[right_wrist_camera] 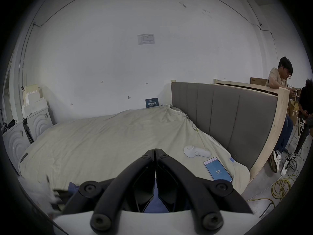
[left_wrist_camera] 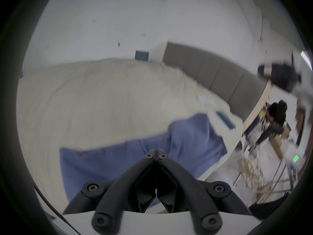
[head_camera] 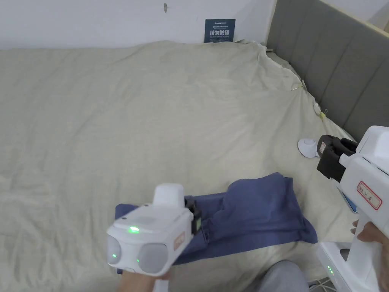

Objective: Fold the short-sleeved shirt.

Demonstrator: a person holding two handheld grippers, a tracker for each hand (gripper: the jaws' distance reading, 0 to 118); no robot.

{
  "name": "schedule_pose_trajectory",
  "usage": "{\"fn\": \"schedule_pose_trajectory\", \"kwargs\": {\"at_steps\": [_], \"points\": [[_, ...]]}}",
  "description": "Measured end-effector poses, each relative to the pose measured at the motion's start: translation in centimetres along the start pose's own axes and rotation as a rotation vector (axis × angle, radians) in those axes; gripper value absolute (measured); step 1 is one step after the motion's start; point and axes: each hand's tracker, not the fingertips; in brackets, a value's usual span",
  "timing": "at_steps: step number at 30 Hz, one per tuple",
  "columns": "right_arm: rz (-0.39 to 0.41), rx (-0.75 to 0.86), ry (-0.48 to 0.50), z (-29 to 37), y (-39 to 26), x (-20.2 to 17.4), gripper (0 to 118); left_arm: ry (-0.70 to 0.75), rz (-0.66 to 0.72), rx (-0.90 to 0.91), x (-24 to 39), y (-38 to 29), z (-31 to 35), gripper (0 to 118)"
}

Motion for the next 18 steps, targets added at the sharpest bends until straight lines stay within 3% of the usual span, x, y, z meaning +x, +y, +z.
{"fn": "schedule_pose_trajectory", "kwargs": {"at_steps": [3, 5, 6, 7, 8, 10, 13, 18], "points": [[0.005, -0.001, 0.011, -0.1, 0.1, -0.1, 0, 0.053, 0.030, 0.082, -2.9, 3.1, 2.2, 0], [0.017, -0.002, 0.016, -0.1, 0.1, -0.3, 0, 0.109, 0.064, 0.081, -5.3, 4.6, 3.1, 11], [0.020, -0.003, 0.019, -0.2, 0.1, -0.2, 0, 0.143, 0.085, 0.058, -6.6, 5.1, 3.3, 26], [0.022, -0.005, 0.022, -0.5, -0.1, 0.0, 0, 0.176, 0.117, 0.033, -8.1, 5.3, 3.5, 58], [0.022, -0.006, 0.025, -0.7, -0.1, 0.0, 0, 0.173, 0.150, 0.009, -9.5, 5.3, 3.7, 80], [0.022, -0.009, 0.030, -0.9, -0.2, -0.2, 0, 0.147, 0.281, -0.057, -12.2, 4.8, 3.8, 110], [0.012, -0.014, 0.036, -1.2, -0.4, -0.2, 0, 0.053, 0.416, -0.120, -15.4, 2.8, 3.9, 115], [0.023, -0.013, 0.035, -1.6, -0.3, -0.2, 0, 0.026, 0.467, -0.305, -18.1, -0.6, 2.3, 116]]}}
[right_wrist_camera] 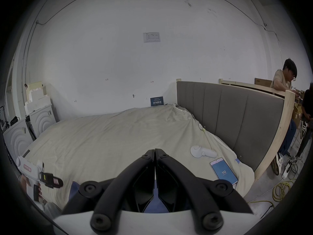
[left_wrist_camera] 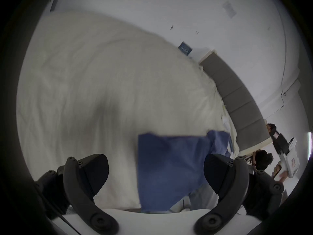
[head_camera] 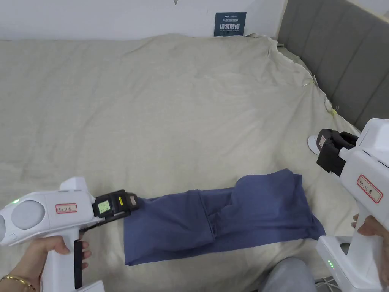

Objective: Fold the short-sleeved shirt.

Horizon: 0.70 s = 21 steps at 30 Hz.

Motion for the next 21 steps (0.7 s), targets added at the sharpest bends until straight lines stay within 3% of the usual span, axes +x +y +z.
{"fn": "schedule_pose_trajectory", "kwargs": {"at_steps": [4, 8, 9, 12, 15, 16, 18, 21], "points": [[0.000, 0.002, -0.006, 0.4, 0.3, -0.6, 0, -0.090, 0.114, -0.147, -1.8, -0.9, -2.0, 112], [0.004, -0.002, -0.016, 0.5, 0.3, -0.5, 0, -0.117, 0.133, -0.089, -1.5, -1.0, -2.1, 108], [0.004, -0.005, -0.018, 0.6, 0.4, -0.7, 0, -0.124, 0.141, -0.091, -1.3, -0.9, -2.3, 101], [0.005, -0.011, -0.026, 0.7, 0.3, -0.6, 0, -0.126, 0.142, -0.100, -0.8, -0.8, -3.1, 48], [0.008, -0.015, -0.032, 0.5, 0.0, -0.1, 0, -0.086, 0.095, -0.111, -0.3, -1.3, -3.8, 37], [0.010, -0.016, -0.035, 0.5, 0.0, 0.0, 0, -0.083, 0.104, -0.110, -0.2, -1.2, -3.8, 24], [0.014, -0.018, -0.038, 0.7, 0.1, -0.2, 0, -0.043, 0.146, -0.116, -0.2, -1.1, -3.8, 12], [0.012, -0.022, -0.041, 0.7, 0.0, -0.2, 0, -0.010, 0.129, -0.107, 0.9, -1.1, -3.7, 5]]}}
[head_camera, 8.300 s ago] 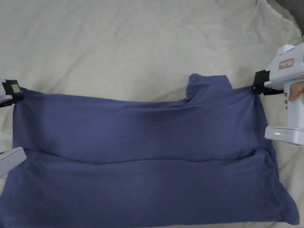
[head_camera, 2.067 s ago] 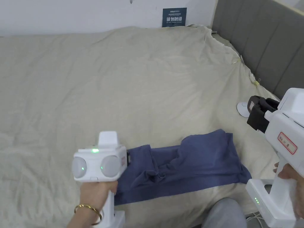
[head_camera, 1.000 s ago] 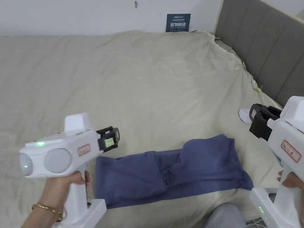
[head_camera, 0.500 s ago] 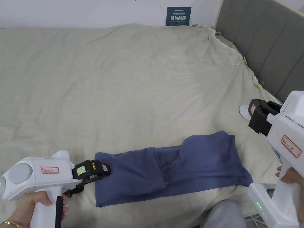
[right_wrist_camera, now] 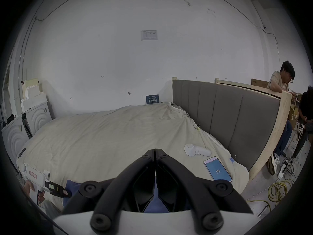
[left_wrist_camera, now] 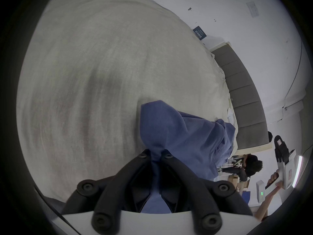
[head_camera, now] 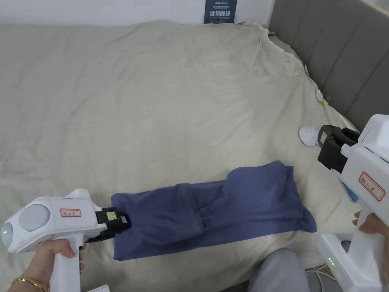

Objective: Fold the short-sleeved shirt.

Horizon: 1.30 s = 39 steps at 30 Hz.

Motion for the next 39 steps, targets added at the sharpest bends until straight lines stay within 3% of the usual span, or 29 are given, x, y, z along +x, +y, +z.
{"fn": "schedule_pose_trajectory", "kwargs": {"at_steps": [11, 19, 23, 32, 39], "points": [[-0.007, -0.003, 0.010, -0.1, 0.1, -0.4, 0, 0.048, 0.041, 0.103, 2.7, 2.3, 5.9, 2], [-0.005, 0.016, 0.037, -1.0, 0.6, -0.5, 0, 0.417, -0.012, 0.237, 0.9, 4.9, 14.0, 2], [-0.013, 0.021, 0.050, -1.3, 0.5, -0.7, 0, 0.561, -0.163, 0.279, 4.7, 4.0, 15.8, 2], [-0.073, 0.062, 0.046, -0.6, 0.8, 0.8, 0, 0.514, -0.605, 0.196, 17.1, -0.9, 8.8, 2], [-0.075, 0.080, 0.001, 1.6, 0.6, 2.9, 0, 0.430, -0.681, 0.038, 21.0, -3.6, -0.2, 2]]}}
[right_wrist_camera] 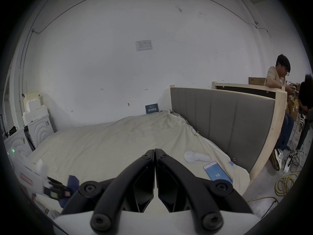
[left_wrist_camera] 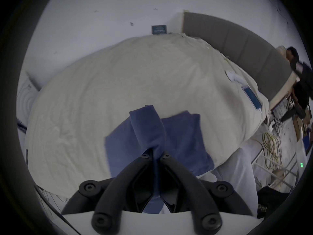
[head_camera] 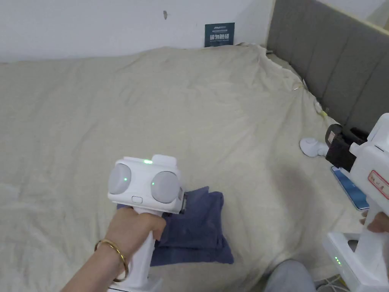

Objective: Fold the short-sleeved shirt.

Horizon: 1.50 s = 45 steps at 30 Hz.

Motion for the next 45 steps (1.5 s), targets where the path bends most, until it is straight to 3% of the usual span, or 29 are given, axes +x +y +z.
{"fn": "schedule_pose_trajectory", "kwargs": {"at_steps": [4, 6, 8, 10, 11, 15, 18, 20, 22, 23, 25, 27, 36, 40, 45], "points": [[-0.007, -0.006, -0.034, 0.8, -0.5, 1.5, 0, -0.017, -0.009, -0.055, 3.6, 0.1, -5.0, 2], [-0.011, -0.016, -0.051, 1.4, -0.5, 1.8, 0, -0.020, -0.044, -0.072, 5.1, -0.3, -7.4, 10], [-0.005, -0.025, -0.067, 1.9, -0.7, 2.1, 0, -0.052, -0.021, -0.088, 5.7, -0.7, -9.1, 39], [-0.002, -0.028, -0.079, 2.4, -0.7, 2.1, 0, -0.178, 0.076, -0.091, 5.2, -0.7, -9.5, 81], [-0.004, -0.031, -0.084, 2.5, -0.7, 2.2, 0, -0.245, 0.129, -0.072, 5.0, -0.6, -9.2, 92], [-0.009, -0.035, -0.094, 2.6, -0.6, 2.0, 0, -0.393, 0.250, 0.069, 2.3, 0.8, -5.8, 97], [-0.004, -0.039, -0.085, 2.4, -0.4, 1.4, 0, -0.321, 0.272, 0.261, -0.5, 2.0, -2.2, 94], [0.009, -0.039, -0.073, 2.2, -0.2, 0.8, 0, -0.222, 0.246, 0.391, -1.9, 2.2, -0.1, 67], [0.019, -0.037, -0.060, 2.0, 0.0, 0.2, 0, -0.110, 0.190, 0.478, -2.6, 1.6, 0.9, 20], [0.025, -0.037, -0.053, 1.9, 0.1, -0.2, 0, -0.047, 0.164, 0.497, -2.6, 1.3, 0.9, 11], [0.028, -0.036, -0.040, 1.6, 0.1, -0.6, 0, 0.016, 0.142, 0.474, -2.3, 0.1, 0.3, 8], [0.033, -0.036, -0.025, 1.4, 0.1, -1.2, 0, -0.029, 0.125, 0.436, -1.5, -1.5, -1.2, 0], [0.056, -0.058, -0.006, 1.3, -0.4, -1.8, 0, -0.145, -0.069, 0.189, 6.1, -8.9, -8.8, 0], [0.059, -0.074, -0.011, 1.0, -0.7, -1.5, 0, -0.073, -0.140, 0.227, 8.3, -9.7, -9.6, 0], [0.050, -0.080, -0.011, 0.8, -0.9, -1.3, 0, -0.103, -0.139, 0.173, 8.9, -8.1, -9.8, 0]]}}
